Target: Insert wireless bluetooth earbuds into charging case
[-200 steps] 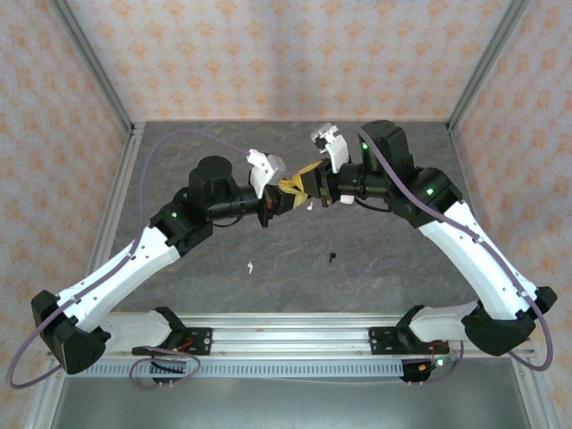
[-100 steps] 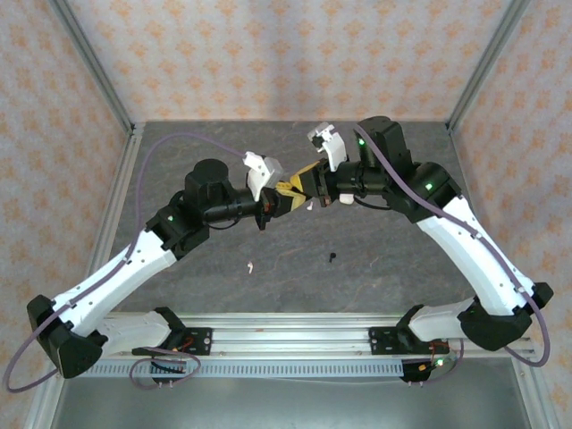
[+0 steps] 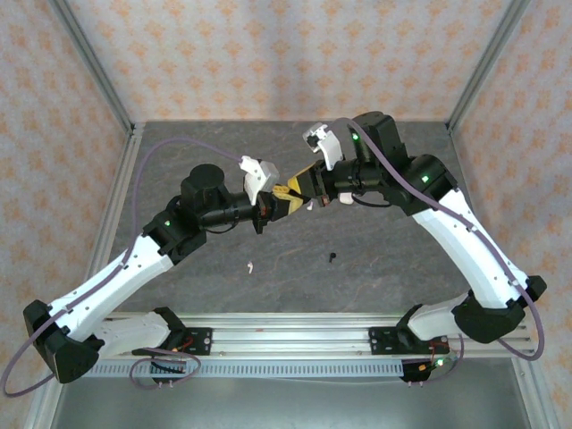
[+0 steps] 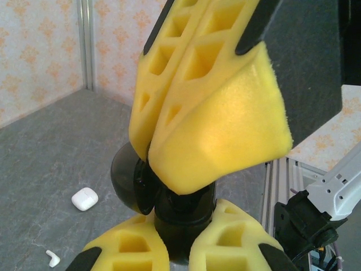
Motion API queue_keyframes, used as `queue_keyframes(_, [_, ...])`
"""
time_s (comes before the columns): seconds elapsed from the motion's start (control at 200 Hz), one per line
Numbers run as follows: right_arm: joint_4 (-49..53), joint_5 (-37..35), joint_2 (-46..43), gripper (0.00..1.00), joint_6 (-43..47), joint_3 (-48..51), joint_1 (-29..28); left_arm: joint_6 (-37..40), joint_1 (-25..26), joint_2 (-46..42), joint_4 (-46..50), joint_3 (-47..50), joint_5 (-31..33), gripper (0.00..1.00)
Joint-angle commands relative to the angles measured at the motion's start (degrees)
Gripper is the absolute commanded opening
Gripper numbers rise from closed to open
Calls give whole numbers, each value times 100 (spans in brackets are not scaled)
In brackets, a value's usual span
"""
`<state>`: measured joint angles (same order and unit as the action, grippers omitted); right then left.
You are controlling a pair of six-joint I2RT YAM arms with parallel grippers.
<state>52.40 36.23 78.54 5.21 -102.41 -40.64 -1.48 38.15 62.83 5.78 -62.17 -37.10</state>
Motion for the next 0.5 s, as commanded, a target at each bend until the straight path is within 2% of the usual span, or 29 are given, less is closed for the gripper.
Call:
queue_keyframes(0.0, [317,34,5,6,8,-242,-40,-43,8,-217,-380,-16,19,0])
queue_keyframes(0.495, [425,314,135,6,-43,-167,-40,-39,79,-284,-384,-23,61,0])
